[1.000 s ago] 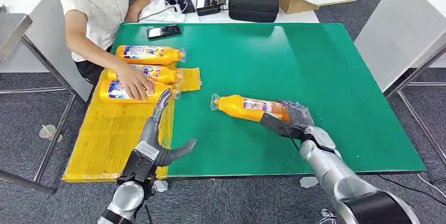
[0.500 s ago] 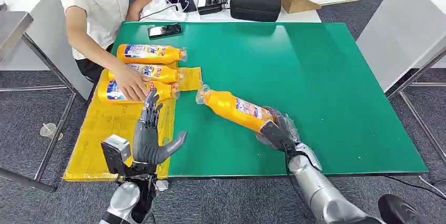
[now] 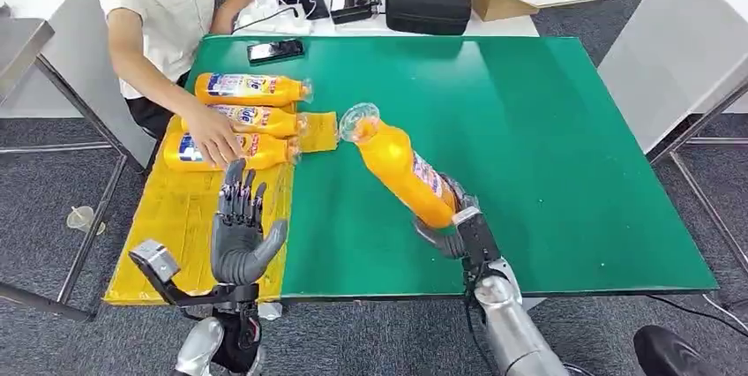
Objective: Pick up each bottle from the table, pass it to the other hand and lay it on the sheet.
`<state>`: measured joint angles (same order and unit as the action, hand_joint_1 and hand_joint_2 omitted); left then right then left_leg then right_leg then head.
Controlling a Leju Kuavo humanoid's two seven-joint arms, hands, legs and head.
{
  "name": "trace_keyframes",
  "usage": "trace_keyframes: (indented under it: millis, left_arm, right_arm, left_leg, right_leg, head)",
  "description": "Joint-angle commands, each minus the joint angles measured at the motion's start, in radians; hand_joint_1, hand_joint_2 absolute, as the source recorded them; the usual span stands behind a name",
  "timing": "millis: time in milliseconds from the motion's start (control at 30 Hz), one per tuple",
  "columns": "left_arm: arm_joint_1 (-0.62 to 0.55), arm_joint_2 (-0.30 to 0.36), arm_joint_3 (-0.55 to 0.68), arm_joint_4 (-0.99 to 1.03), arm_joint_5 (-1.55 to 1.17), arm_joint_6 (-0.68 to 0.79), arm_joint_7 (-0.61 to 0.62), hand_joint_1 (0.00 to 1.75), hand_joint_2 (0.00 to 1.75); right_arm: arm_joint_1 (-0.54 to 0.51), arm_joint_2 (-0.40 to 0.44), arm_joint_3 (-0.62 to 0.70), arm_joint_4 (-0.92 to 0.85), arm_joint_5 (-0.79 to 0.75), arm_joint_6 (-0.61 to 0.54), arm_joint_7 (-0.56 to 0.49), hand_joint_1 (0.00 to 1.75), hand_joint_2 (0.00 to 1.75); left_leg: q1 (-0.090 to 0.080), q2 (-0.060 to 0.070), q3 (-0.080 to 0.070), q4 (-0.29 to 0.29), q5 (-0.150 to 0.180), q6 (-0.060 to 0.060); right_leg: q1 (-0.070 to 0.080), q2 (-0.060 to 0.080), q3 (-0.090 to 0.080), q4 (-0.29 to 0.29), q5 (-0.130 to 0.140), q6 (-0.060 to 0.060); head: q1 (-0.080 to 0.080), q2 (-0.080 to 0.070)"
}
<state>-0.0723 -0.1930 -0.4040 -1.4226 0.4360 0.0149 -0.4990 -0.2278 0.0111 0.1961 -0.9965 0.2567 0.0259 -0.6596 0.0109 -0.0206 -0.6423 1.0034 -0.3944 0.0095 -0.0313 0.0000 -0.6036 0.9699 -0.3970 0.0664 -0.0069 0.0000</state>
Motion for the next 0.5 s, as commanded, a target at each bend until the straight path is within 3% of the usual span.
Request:
trace_keyframes:
  millis: [33, 133, 300, 433, 500]
  left_arm:
    - [-0.032, 0.026, -0.066, 0.076, -0.073, -0.05, 0.007, 0.0, 1.75]
    - [-0.064, 0.027, -0.081, 0.122, -0.083, -0.075, 0.02, 0.0, 1.75]
    - [-0.129, 0.011, -0.117, 0.219, -0.128, -0.073, 0.04, 0.0, 1.75]
    - [-0.159, 0.006, -0.131, 0.235, -0.157, -0.045, 0.06, 0.0, 1.75]
    - [-0.168, 0.004, -0.13, 0.237, -0.16, -0.044, 0.059, 0.0, 1.75]
  right_arm:
    - [0.002, 0.026, 0.071, -0.015, -0.006, 0.028, 0.005, 1.75, 1.75]
    - [-0.03, 0.018, 0.139, 0.021, 0.03, 0.064, 0.006, 1.68, 1.75]
    - [-0.104, 0.043, 0.259, 0.107, 0.078, 0.079, 0.024, 1.75, 1.75]
    - [-0.137, 0.038, 0.333, 0.128, 0.181, -0.056, 0.033, 1.75, 1.75]
    - [-0.14, 0.039, 0.335, 0.129, 0.181, -0.055, 0.033, 1.75, 1.75]
  left_leg:
    - [0.0, 0.002, 0.004, 0.0, -0.002, 0.0]
    - [0.0, 0.003, 0.003, 0.0, -0.001, 0.0]
    - [0.001, 0.004, 0.005, 0.0, -0.002, -0.001]
    - [0.0, 0.004, 0.005, 0.0, -0.002, 0.0]
    - [0.001, 0.003, 0.005, 0.001, -0.002, 0.0]
  right_leg:
    - [0.001, 0.001, 0.004, 0.0, -0.001, -0.003]
    - [0.0, 0.002, 0.003, -0.001, 0.0, -0.003]
    - [0.001, 0.003, 0.004, -0.001, 0.0, -0.005]
    - [0.001, 0.002, 0.004, -0.001, -0.001, -0.004]
    - [0.002, 0.001, 0.005, 0.0, -0.001, -0.004]
  head:
    - [0.0, 0.0]
    - [0.0, 0.0]
    - [0.0, 0.0]
    - [0.0, 0.0]
    - [0.0, 0.0]
